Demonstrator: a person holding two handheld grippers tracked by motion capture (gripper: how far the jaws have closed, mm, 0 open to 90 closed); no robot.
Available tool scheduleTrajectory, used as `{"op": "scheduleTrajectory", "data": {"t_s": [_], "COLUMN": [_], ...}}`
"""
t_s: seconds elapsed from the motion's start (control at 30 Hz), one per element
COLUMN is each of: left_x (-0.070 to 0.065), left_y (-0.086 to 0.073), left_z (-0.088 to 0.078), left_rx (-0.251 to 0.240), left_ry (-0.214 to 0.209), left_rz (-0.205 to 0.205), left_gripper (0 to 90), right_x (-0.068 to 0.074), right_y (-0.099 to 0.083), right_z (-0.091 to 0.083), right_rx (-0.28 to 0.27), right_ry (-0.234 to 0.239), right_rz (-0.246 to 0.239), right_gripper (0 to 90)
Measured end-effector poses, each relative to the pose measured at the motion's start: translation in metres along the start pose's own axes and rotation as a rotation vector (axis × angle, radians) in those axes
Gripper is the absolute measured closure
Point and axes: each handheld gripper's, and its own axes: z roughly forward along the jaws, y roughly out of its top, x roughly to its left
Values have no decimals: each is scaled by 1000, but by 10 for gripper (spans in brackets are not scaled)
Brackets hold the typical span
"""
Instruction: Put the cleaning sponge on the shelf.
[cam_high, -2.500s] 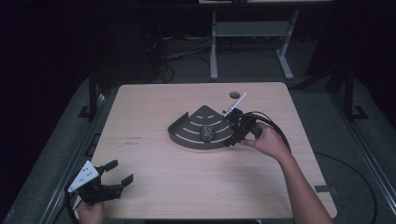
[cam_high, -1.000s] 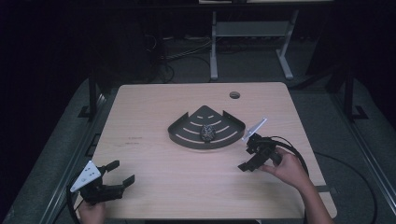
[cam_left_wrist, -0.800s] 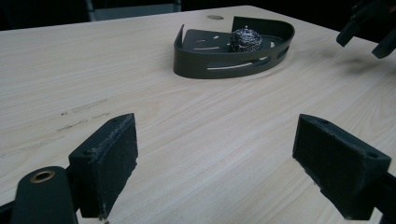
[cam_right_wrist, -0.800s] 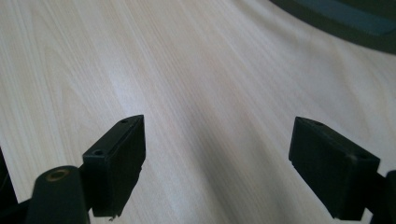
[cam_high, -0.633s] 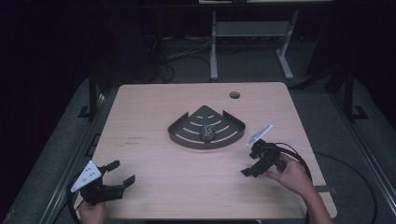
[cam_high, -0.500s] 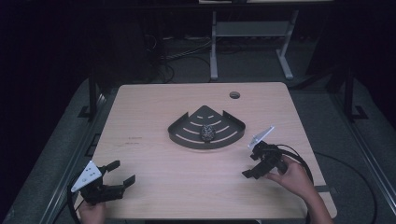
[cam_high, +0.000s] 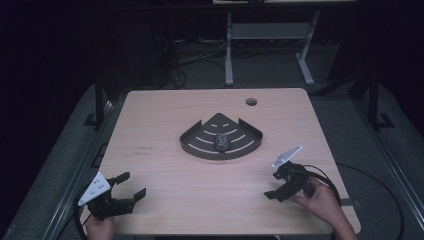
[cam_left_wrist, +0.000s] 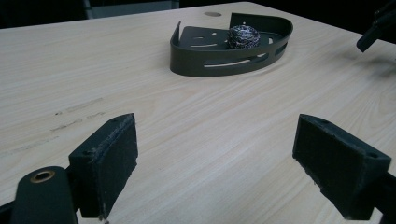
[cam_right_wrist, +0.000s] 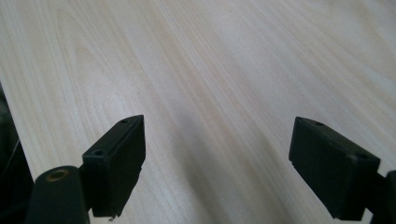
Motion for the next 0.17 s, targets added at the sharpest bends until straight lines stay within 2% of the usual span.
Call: {"op": "scheduleTrajectory", "data": {"t_s": [0.17], "left_x": [-1], "left_y": [1], "left_z": [2], "left_rx": [8], "left_ry": [-2], "left_rz": [7], "left_gripper": [133], "right_x": [8], "right_y": [-10], "right_z": [0], "right_rx": [-31], "right_ry": [-3], "right_rz": [3], "right_gripper": [180]}}
